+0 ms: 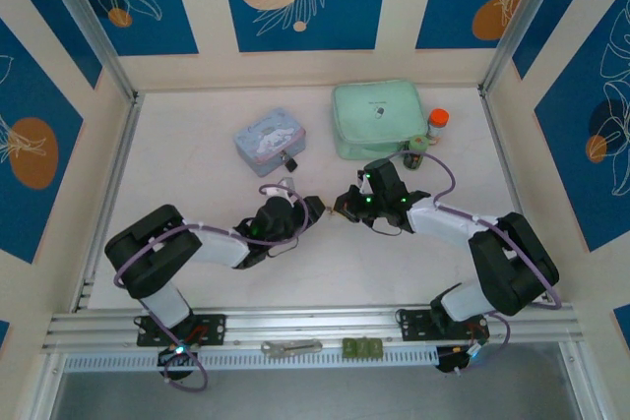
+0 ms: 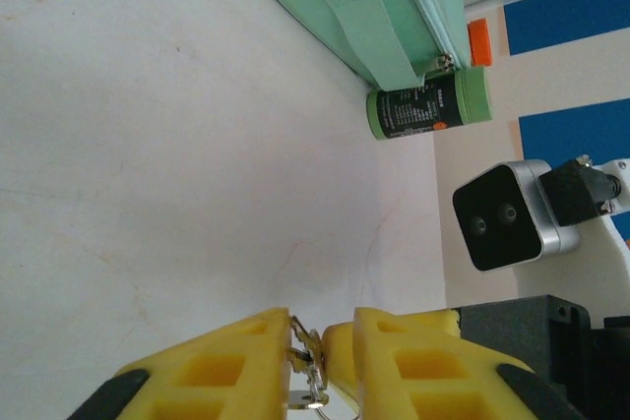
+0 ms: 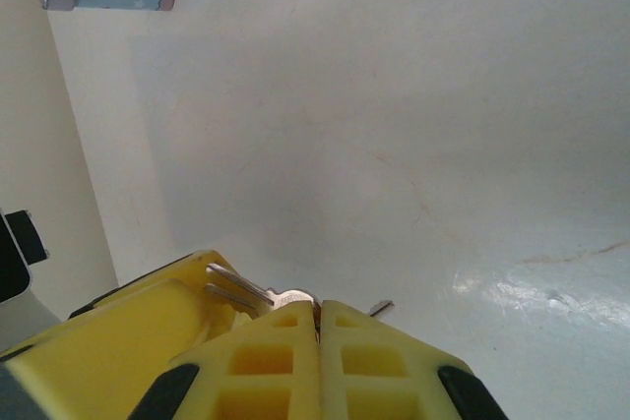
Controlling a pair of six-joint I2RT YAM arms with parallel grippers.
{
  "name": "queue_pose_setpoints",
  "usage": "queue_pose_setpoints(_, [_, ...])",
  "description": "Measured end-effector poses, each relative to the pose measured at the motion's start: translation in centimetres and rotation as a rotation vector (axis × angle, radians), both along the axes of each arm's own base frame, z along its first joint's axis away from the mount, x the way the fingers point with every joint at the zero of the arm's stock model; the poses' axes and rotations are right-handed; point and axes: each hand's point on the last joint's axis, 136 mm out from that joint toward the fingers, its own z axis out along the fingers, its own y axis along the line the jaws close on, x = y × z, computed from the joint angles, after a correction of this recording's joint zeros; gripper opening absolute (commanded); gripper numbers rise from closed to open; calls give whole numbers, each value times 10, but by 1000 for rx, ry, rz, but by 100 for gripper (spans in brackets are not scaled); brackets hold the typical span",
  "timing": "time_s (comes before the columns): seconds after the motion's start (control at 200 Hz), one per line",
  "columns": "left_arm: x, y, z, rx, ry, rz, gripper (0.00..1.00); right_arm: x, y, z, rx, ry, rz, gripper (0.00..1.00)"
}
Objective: Unlock a padlock with a key
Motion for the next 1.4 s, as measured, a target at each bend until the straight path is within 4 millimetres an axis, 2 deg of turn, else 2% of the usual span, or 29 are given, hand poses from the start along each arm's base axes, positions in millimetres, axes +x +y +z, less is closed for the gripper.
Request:
queue_pose_setpoints(0.095, [0,0,1,-2,-1,0,9,0,0,0,2,0,2,0])
queue_pose_setpoints(0.16, [0,0,1,-1,-3,0,0,0,0,0,3,-1,2,0])
queue_pose_setpoints(0.19, [0,0,0,0,-2,1,0,0,1,1,4,-2,2,0])
queue_pose_setpoints(0.33, [0,0,0,17,-19,-13,0,0,1,3,1,-21,18,26])
queue_pose_setpoints(0.44, [-2,2,7,58,-59,-53,0,0,-1,19,-3,-102,58,32])
queue_pose_setpoints(0.65, [-4,14,48,126,-209,-182,0,4,-13,65,31,-325,151,32])
queue_pose_setpoints(0.82, [-10,10,71,162,-305,-336,0,-8,-8,71,92,-402,275,32])
queue_pose_setpoints(1.15, [-28,-2,76,169,-329,-509,0,-35,15,80,160,-478,445,32])
queue_pose_setpoints(1.255, [-29,-1,74,168,-317,-519,0,-36,16,77,143,-489,452,26])
queue_pose_setpoints(1.401, [-29,0,75,164,-316,-522,0,-36,17,72,121,-490,460,11])
